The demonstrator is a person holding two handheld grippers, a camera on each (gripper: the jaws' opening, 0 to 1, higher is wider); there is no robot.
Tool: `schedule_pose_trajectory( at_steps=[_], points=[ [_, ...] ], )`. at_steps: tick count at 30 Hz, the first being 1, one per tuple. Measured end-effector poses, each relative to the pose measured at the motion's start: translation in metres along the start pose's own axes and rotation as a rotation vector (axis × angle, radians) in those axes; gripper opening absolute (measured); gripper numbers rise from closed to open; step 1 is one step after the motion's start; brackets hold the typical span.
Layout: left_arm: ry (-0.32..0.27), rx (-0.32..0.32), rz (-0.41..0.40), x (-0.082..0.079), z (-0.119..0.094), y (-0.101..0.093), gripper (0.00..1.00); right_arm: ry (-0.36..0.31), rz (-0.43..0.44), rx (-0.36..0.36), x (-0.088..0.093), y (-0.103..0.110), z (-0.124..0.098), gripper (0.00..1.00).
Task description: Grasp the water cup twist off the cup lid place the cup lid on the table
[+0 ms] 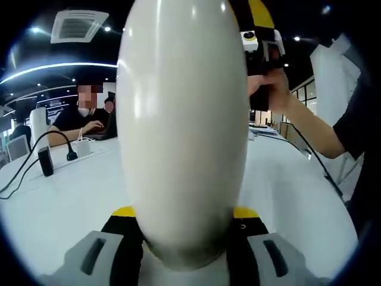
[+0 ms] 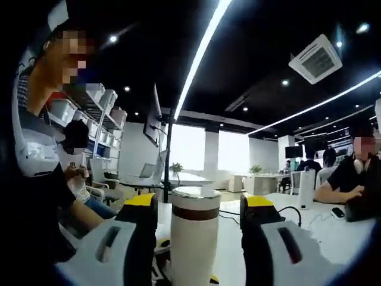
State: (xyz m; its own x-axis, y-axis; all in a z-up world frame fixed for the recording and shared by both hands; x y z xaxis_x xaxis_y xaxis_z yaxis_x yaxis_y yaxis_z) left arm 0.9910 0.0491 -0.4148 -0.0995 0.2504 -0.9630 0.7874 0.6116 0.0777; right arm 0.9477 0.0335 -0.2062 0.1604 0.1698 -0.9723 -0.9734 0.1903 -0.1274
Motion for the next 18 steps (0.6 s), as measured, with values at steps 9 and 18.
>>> schedule_pose_trajectory(
  at_steps=[9, 18],
  points=[
    [0.001, -0.003, 0.000, 0.000, -0.004, -0.007, 0.55, 0.083, -0.146, 0.323, -0.003, 0.023, 0.004, 0.56],
    [0.003, -0.010, -0.002, -0.001, -0.005, -0.010, 0.55, 0.105, -0.251, 0.538, -0.012, 0.040, 0.003, 0.57]
  ],
)
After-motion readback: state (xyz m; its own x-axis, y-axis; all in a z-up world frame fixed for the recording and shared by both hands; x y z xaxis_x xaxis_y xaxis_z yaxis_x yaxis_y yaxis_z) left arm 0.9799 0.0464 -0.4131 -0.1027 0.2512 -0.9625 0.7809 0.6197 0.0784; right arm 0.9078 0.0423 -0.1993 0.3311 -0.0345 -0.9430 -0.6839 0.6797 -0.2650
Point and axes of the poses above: the point that each gripper's makers call its tool centre point, and the gripper's own axes: z roughly forward along the fingers, y roughly to its left, x roughly out of its underside, the point moved 1 cm from there along -z, roughly backward along the fingers, and after that the axes turned 13 degrees about -x, right-handed, at the moved point
